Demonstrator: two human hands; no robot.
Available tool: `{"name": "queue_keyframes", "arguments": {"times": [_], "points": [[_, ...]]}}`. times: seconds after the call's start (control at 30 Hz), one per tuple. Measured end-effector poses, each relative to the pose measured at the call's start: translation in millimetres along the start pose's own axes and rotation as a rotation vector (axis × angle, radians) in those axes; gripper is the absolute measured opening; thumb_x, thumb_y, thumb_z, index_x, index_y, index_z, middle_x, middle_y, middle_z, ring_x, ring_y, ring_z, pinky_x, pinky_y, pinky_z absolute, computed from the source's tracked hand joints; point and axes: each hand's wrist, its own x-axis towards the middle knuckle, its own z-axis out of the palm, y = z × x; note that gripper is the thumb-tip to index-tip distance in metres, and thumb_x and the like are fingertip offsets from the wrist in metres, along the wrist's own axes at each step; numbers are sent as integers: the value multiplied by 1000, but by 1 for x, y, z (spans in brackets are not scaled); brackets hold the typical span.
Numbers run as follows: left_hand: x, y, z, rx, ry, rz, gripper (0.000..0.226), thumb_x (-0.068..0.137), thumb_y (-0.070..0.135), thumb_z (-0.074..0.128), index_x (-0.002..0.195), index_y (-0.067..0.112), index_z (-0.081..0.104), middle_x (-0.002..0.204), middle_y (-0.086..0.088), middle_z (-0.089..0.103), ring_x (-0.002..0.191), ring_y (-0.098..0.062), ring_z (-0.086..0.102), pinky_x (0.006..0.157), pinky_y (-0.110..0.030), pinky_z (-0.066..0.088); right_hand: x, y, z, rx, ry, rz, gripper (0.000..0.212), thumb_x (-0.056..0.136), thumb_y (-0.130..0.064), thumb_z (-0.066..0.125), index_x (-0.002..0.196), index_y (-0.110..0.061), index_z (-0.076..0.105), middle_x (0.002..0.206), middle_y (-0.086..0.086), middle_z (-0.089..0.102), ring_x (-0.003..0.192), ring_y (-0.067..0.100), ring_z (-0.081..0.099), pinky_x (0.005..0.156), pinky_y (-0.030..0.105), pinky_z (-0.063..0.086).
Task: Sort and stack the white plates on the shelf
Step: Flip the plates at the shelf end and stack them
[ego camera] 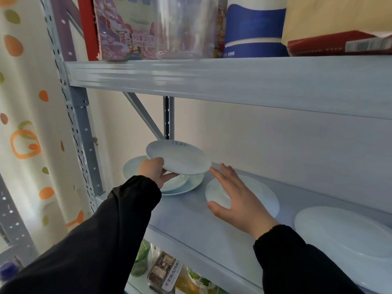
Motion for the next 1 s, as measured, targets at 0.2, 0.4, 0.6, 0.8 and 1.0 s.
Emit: {"name": "queue_keyframes", "arguments": {"times": [0.2,0.4,0.6,0.8,1.0], "points": [[35,-14,-16,377,62,87,45,85,-9,50,130,-7,43,117,-27,57,93,-38,66,64,-43,60,0,0,-6,-30,31,10,78,77,-70,46,143,-69,3,164,-25,-4,148,-7,-14,123,36,16],[31,-18,-10,1268,191,261,42,93,5,45,134,9,47,134,-15,42,126,-34,38,109,-44,30,-1,0,-8,-41,44,39,75,76,-71,45,137,-74,2,164,-25,-1,148,-7,-12,123,34,14],[39,-23,-20,1899,59,366,35,86,13,43,116,20,61,122,-4,52,115,-30,47,103,-40,34,-2,3,-8,-28,44,85,84,73,-72,44,150,-56,15,164,-23,6,150,-4,-3,123,34,16],[34,-23,-24,1845,-4,399,21,93,11,39,86,11,59,96,-9,61,83,-27,60,74,-34,50,-4,3,-9,-28,43,94,83,73,-71,44,150,-56,16,164,-23,6,150,-4,-4,122,31,16],[10,-18,-24,1683,-33,672,38,96,29,43,129,17,56,133,-6,50,118,-28,48,94,-34,42,-3,5,-9,-22,36,106,83,75,-71,44,151,-55,16,165,-23,5,150,-4,-5,122,31,14]]}}
